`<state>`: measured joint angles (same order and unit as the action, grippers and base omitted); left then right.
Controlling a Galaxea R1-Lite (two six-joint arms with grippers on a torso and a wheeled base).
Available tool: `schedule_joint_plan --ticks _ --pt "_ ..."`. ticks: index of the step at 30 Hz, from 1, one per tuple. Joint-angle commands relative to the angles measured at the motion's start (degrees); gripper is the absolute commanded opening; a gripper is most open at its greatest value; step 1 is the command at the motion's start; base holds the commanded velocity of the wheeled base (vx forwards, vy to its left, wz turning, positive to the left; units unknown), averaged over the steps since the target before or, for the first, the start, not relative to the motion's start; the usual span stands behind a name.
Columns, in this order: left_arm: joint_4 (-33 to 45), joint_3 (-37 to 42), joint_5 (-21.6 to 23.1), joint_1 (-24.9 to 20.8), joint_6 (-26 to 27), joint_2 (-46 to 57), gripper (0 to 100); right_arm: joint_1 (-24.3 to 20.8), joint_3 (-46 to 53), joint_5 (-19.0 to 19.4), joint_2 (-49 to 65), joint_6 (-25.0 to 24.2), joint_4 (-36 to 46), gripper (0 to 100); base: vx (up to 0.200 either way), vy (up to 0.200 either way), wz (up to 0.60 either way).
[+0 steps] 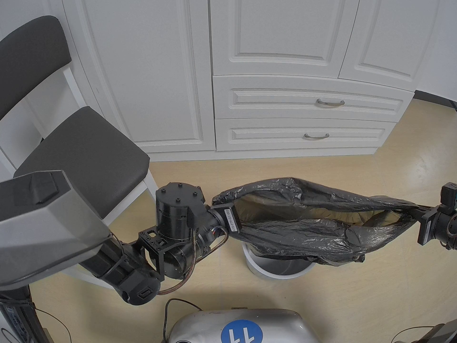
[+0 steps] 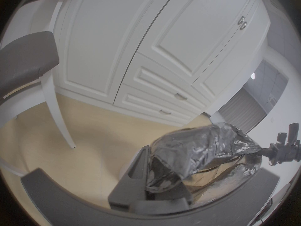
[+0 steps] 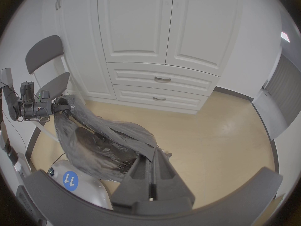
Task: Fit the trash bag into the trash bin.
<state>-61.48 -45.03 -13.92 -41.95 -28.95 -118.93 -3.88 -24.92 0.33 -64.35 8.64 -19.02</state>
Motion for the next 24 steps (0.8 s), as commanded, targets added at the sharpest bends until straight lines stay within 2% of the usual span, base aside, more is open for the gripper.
schedule_joint_plan --ticks 1,4,5,10,17,20,24 --pt "-7.8 2.1 -1.5 -2.9 0.9 -2.4 0 -3.2 0.4 0.5 3.9 0.2 -2.3 0 0.000 0.000 0.00" --pt "-12.3 3.9 -1.5 -3.6 3.7 -3.7 0 -6.1 0.7 0.5 5.1 0.8 -2.9 0 0.000 0.000 0.00" --pt "-16.2 4.7 -1.5 -3.7 5.7 -4.9 0 -7.7 0.9 0.5 5.6 0.9 -3.1 0 0.000 0.000 0.00" --pt "-26.4 7.6 -1.1 -4.9 9.5 -7.4 0 -11.4 1.3 0.7 5.8 1.5 -3.3 0 0.000 0.000 0.00" --pt "-26.3 8.4 -1.3 -6.4 10.7 -7.1 0 -14.1 1.8 1.0 5.7 2.1 -3.1 0 0.000 0.000 0.00" --pt "-26.2 8.3 -1.0 -4.9 10.9 -7.5 0 -12.9 2.1 0.4 6.0 3.9 -3.1 0 0.000 0.000 0.00" --pt "-22.7 8.2 0.6 -1.2 11.9 -7.4 0 -10.0 2.8 -2.7 5.5 5.9 -3.0 0 0.000 0.000 0.00"
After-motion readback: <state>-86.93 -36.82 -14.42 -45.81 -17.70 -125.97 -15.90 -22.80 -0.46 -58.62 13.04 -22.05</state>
